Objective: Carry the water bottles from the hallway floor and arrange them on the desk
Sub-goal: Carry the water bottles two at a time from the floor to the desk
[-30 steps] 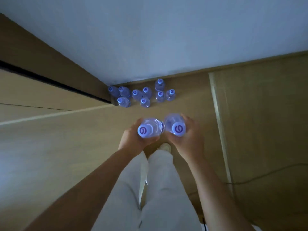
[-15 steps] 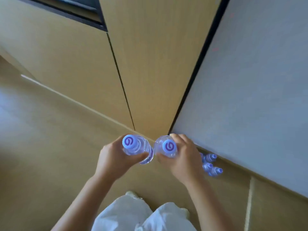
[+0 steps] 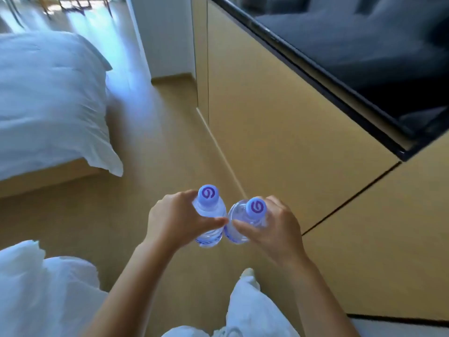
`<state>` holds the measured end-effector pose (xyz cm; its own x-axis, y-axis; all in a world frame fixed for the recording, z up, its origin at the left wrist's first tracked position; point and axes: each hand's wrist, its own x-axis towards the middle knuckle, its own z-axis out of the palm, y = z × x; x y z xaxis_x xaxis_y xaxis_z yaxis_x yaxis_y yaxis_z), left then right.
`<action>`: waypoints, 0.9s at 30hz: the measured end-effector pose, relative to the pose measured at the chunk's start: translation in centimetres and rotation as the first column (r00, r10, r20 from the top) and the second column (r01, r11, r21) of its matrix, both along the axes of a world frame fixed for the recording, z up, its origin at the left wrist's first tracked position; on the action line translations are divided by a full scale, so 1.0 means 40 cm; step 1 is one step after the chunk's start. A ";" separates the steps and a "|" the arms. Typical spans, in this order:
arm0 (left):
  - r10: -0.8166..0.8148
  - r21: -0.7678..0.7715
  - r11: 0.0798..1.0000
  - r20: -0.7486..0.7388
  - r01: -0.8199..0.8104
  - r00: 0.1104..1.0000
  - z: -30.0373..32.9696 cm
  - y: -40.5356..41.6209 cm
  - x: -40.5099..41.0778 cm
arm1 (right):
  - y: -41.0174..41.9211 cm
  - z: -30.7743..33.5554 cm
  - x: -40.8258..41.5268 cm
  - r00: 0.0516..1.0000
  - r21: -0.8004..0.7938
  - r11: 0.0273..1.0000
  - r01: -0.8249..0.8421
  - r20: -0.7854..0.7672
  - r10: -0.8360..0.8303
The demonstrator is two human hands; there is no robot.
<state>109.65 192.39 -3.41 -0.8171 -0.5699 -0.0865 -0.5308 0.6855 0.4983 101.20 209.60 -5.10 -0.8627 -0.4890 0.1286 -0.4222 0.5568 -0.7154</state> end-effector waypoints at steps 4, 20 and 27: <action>0.121 0.058 0.991 -0.021 -0.120 0.992 0.003 -0.148 -0.064 | -0.178 0.020 -0.133 0.994 -0.032 0.993 -0.111 0.002 0.111; 0.401 0.021 0.916 -0.044 -0.400 0.915 0.058 -0.756 -0.499 | -0.919 0.061 -0.679 0.892 0.024 0.896 -0.444 -0.078 0.444; 0.476 0.108 0.876 -0.041 -0.470 0.878 0.030 -1.002 -0.621 | -1.156 0.036 -0.812 0.874 0.040 0.878 -0.476 -0.084 0.478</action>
